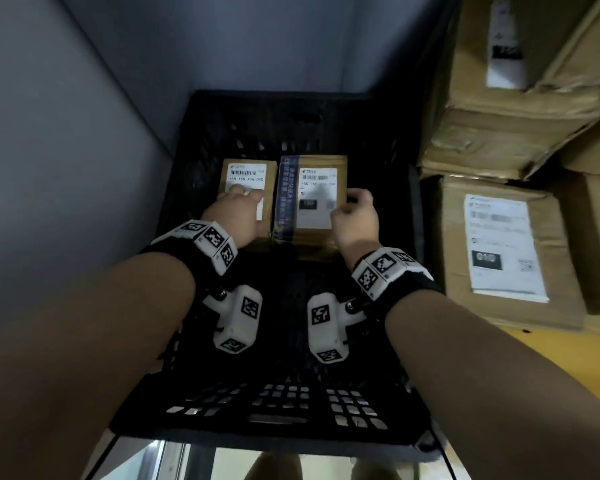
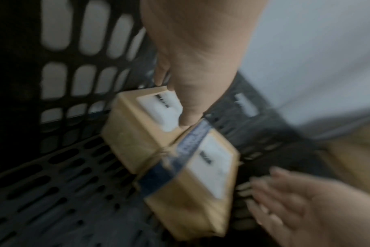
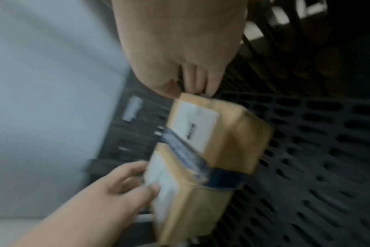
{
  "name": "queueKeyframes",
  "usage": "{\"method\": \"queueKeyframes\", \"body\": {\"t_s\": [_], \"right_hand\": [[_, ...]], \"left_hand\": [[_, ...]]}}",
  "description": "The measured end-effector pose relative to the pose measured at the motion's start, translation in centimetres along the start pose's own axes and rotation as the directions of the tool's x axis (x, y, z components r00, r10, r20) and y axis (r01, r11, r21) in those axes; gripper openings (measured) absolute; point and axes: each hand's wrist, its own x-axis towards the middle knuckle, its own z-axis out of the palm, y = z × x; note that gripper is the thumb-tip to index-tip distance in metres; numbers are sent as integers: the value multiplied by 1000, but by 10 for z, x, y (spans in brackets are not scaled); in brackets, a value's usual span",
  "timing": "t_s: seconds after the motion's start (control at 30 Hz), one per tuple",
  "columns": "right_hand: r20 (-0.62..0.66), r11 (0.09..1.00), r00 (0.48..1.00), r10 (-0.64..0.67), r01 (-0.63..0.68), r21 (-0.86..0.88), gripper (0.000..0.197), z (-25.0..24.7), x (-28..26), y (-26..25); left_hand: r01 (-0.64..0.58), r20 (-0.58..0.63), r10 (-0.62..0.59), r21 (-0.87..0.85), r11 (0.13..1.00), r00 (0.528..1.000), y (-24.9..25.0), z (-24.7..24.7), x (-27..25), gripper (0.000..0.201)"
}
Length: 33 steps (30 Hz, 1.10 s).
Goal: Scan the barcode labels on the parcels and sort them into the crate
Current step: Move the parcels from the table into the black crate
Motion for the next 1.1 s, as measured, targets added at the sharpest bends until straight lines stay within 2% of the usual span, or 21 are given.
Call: {"method": "queueKeyframes", "body": {"t_s": [0.13,0.3,0.4,0.5,0.57,0.63,0.73,0.83,0.93,1.1], "right_hand": [[32,989,989,-146,146,3,24,-43,-28,-34],[-35,969,972,-232,228,-90,20,-125,-56,-55],[-36,970,982,-187,178,-168,19,-185,-69,-50],[-33,938,992,-119,102,-330,24,-237,-81,-38],[-27,893,993,-112,89,-441,31,-265,-86,-29],[9,878,997,-80,75,-472,32,-285,-87,-22],[27,902,999,-31,40,-431,32,-305,-83,-10],[45,917,996,-83,94,-388,26,-311,-77,-2],[75,920,988,-131,150,-361,20,-310,-75,8],[166,822,969,-183,244,-515,33,-306,-79,23]], "left_hand": [[-42,-71,40,-39,998,997,41,-39,-23,52],[-112,-78,103,-126,986,992,104,-72,-54,51],[-162,-67,154,-145,976,986,143,-81,-72,51],[-203,-57,196,-154,967,979,176,-83,-85,50],[-204,-36,200,-164,965,979,194,-82,-90,49],[-174,-5,177,-200,964,984,208,-76,-94,49],[-114,49,130,-248,962,990,223,-62,-100,50],[-43,83,71,-294,955,994,229,-45,-106,47],[12,108,36,-412,911,994,233,-28,-110,28],[48,135,13,-437,898,991,244,-12,-120,27]]}}
